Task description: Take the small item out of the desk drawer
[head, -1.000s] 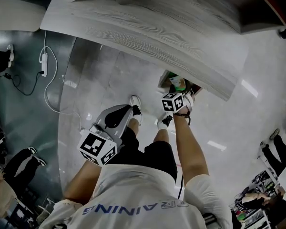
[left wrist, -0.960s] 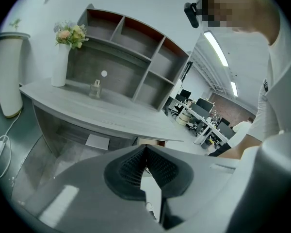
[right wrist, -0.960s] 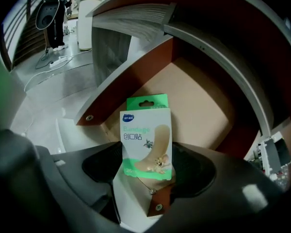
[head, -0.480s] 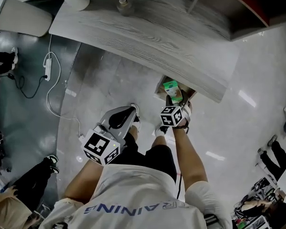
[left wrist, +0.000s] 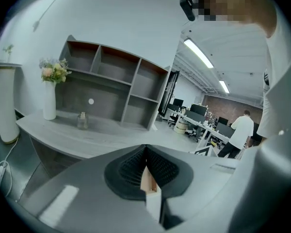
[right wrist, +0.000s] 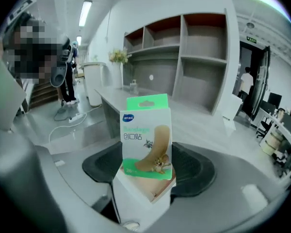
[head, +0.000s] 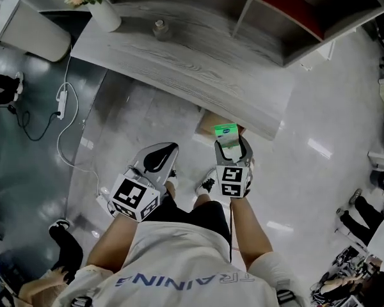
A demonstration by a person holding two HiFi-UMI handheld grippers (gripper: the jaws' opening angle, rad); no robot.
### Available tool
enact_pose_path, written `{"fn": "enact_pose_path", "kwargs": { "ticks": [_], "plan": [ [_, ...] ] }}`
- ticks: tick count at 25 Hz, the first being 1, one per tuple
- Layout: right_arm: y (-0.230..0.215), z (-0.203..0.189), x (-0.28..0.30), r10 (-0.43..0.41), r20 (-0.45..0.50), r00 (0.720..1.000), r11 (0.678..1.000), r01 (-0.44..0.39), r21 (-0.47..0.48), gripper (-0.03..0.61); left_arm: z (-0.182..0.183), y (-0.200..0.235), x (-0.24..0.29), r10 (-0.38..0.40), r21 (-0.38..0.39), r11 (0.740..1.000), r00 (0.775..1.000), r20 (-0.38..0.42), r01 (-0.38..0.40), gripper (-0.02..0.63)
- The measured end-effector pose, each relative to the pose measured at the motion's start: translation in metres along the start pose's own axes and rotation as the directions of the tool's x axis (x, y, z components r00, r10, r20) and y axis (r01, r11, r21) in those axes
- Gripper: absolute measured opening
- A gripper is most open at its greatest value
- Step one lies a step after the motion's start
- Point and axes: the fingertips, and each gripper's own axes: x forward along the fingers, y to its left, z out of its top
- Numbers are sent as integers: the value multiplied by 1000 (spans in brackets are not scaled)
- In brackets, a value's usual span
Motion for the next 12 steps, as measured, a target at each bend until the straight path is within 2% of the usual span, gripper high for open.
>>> {"fn": "enact_pose_path", "kwargs": {
  "ticks": [6, 12],
  "plan": [
    [-25, 59, -58, 7, 119, 993, 998, -13, 55, 330, 19, -20, 2, -31, 25, 999, 999, 34, 30, 2],
    [-42, 107, -114, -26, 239, 971, 996, 5, 87, 330, 56, -48, 3, -77, 81, 994, 991, 106, 69, 2]
  ]
}}
